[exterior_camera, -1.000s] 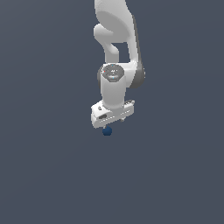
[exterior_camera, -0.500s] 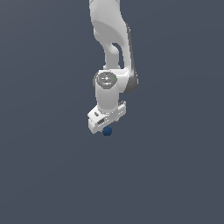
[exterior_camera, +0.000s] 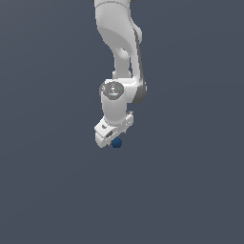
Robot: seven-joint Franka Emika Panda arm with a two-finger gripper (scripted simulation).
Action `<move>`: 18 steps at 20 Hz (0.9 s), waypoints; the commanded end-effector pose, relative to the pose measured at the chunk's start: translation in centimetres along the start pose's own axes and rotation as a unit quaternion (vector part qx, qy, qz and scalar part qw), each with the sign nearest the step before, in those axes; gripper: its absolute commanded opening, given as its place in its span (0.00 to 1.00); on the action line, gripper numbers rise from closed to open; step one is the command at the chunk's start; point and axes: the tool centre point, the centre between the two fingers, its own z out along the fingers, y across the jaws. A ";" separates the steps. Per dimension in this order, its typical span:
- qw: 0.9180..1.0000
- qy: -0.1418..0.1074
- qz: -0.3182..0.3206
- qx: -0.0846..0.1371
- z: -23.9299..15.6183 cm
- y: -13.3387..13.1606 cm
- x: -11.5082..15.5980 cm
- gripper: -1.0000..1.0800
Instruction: Pick up the object and move it to a goal position.
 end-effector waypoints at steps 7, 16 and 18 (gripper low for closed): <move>1.000 0.000 -0.004 0.000 0.6 0.0 -0.1 0.96; 1.000 0.000 -0.005 0.000 4.5 -0.1 -0.1 0.96; 1.000 0.000 -0.006 0.000 4.9 0.0 -0.1 0.96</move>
